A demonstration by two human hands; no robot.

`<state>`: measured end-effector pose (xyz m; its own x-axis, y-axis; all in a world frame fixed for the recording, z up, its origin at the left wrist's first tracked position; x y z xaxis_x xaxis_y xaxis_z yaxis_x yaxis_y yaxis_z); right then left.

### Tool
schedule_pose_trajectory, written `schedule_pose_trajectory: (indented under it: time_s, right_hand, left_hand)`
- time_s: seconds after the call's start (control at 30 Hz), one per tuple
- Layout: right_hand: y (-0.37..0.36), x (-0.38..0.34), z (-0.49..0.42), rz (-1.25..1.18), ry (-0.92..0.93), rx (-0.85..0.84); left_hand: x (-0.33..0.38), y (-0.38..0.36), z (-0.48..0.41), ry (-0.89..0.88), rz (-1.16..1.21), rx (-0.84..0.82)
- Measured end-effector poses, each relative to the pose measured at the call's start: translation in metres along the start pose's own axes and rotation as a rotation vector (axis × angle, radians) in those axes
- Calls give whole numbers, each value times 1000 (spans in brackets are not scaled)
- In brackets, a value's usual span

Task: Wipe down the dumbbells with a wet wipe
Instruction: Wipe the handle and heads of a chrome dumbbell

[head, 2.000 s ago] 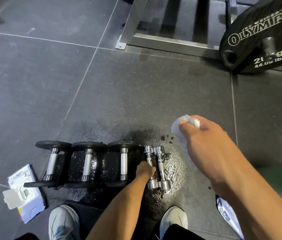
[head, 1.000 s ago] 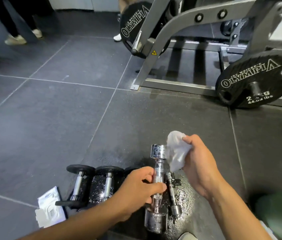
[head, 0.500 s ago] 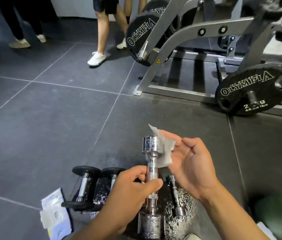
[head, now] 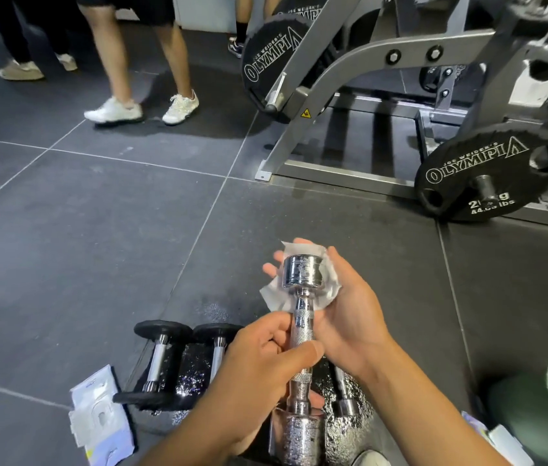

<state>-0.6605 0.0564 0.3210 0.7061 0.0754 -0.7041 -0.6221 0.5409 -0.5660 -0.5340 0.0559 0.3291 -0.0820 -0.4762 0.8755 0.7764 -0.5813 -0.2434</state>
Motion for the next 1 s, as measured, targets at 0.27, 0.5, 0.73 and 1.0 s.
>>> schedule_pose_trajectory:
  time_s: [0.27,0.5,0.73,1.0]
  right_hand:
    - [-26,-25,21,923,534,-69]
    - [-46,-24,16,1827,977,-159]
    - [11,-18,-7,915,-169,-130]
    - [-9,13,-3,122,-359,-228]
  left_hand:
    - [5,10,-7,-174,-239,123]
    - [-2,12,-9,-196,-421,150]
    - [-17,4,1,-34,-406,20]
    - [-6,-3,3,-9,-112,-23]
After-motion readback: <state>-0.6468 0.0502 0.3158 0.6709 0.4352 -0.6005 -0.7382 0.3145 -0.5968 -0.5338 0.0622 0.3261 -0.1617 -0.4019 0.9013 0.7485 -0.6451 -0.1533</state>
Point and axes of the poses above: each hand's wrist, its own z-axis away from the middle knuckle, its own y-axis out of the back of the hand, x = y × z, the point moved 9 cm from there along -z, towards the middle knuckle, and after that the axes turned 8 degrees about z, right-handed, at the moved point
